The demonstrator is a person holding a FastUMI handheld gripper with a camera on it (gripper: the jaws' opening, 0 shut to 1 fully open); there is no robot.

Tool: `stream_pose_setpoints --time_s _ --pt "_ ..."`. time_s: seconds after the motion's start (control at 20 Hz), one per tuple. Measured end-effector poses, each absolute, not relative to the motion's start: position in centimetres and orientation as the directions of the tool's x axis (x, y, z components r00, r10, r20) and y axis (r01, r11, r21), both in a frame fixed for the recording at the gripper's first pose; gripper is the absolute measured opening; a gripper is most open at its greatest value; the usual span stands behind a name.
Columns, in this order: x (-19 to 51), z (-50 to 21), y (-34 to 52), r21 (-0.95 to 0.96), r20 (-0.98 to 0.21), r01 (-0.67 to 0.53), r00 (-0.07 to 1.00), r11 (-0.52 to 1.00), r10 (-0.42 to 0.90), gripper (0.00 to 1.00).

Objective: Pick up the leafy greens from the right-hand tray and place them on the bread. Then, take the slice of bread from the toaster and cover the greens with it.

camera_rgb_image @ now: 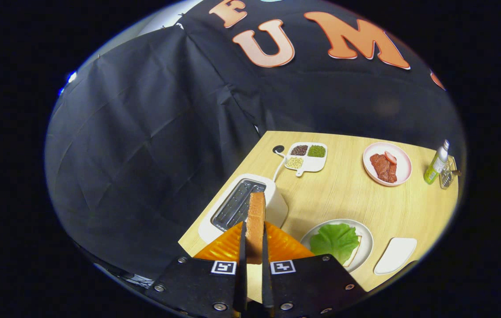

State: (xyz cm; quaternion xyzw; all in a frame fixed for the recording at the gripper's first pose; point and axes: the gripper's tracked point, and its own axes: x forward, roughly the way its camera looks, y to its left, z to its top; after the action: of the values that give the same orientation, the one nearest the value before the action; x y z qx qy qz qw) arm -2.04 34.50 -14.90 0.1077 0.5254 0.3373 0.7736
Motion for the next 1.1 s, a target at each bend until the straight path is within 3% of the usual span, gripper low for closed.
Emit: stream_pose_setpoints --time_s 1.1 --pt "-4.2 -29.6 24.4 0.645 -0.741 -0.105 0.158 0.757 0.653 0.14"
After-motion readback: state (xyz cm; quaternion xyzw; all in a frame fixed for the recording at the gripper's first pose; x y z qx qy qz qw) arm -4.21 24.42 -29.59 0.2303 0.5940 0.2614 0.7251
